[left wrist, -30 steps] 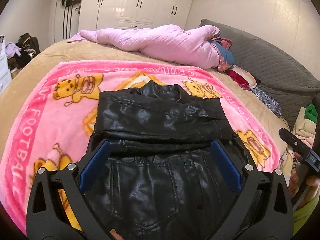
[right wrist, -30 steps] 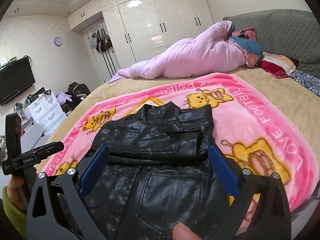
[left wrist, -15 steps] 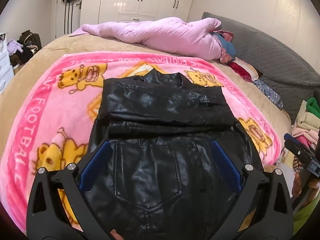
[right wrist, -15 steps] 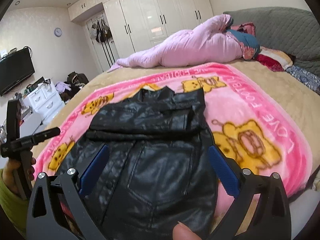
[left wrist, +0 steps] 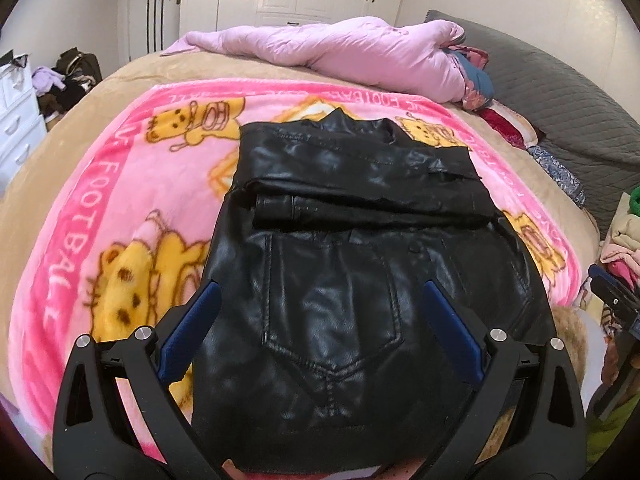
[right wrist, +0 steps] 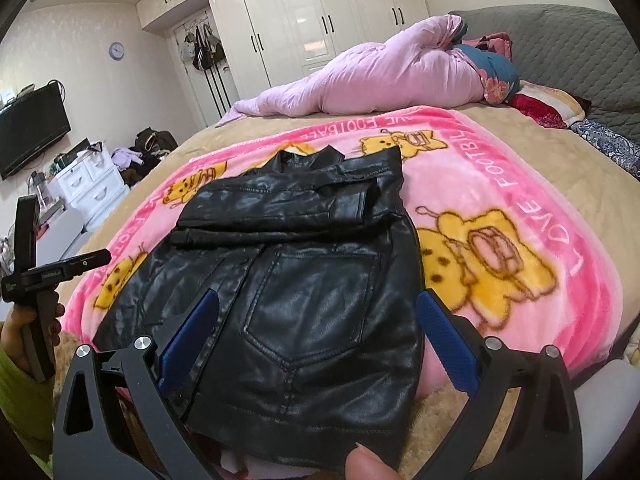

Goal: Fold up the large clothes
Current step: 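Move both open grippers back over the jacket hem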

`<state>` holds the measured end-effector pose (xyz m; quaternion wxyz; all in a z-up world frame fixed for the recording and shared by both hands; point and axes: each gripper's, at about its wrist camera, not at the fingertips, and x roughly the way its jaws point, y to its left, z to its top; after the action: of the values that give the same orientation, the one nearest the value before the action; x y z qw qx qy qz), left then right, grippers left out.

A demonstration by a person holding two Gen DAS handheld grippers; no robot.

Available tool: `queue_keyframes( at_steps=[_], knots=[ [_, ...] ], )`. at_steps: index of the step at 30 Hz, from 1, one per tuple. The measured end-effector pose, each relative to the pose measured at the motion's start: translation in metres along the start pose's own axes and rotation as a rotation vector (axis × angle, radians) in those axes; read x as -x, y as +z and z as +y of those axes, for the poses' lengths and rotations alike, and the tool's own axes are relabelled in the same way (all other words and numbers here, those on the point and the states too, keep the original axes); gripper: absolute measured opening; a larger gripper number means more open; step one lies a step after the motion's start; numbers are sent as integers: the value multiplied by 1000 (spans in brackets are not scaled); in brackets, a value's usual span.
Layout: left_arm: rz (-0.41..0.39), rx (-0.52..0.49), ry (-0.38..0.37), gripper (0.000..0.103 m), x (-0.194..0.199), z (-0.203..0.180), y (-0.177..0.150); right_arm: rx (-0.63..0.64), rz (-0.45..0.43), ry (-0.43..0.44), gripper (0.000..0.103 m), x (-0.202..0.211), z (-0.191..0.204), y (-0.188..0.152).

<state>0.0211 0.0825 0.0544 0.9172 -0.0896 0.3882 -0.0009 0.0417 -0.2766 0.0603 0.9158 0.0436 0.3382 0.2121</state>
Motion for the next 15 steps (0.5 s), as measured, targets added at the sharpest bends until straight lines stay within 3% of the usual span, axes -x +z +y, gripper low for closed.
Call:
queue_keyframes(
  at_steps=[15],
  knots=[
    [118, 31, 68, 94, -12, 34, -40, 11, 151, -41, 99, -15, -31, -40]
  ],
)
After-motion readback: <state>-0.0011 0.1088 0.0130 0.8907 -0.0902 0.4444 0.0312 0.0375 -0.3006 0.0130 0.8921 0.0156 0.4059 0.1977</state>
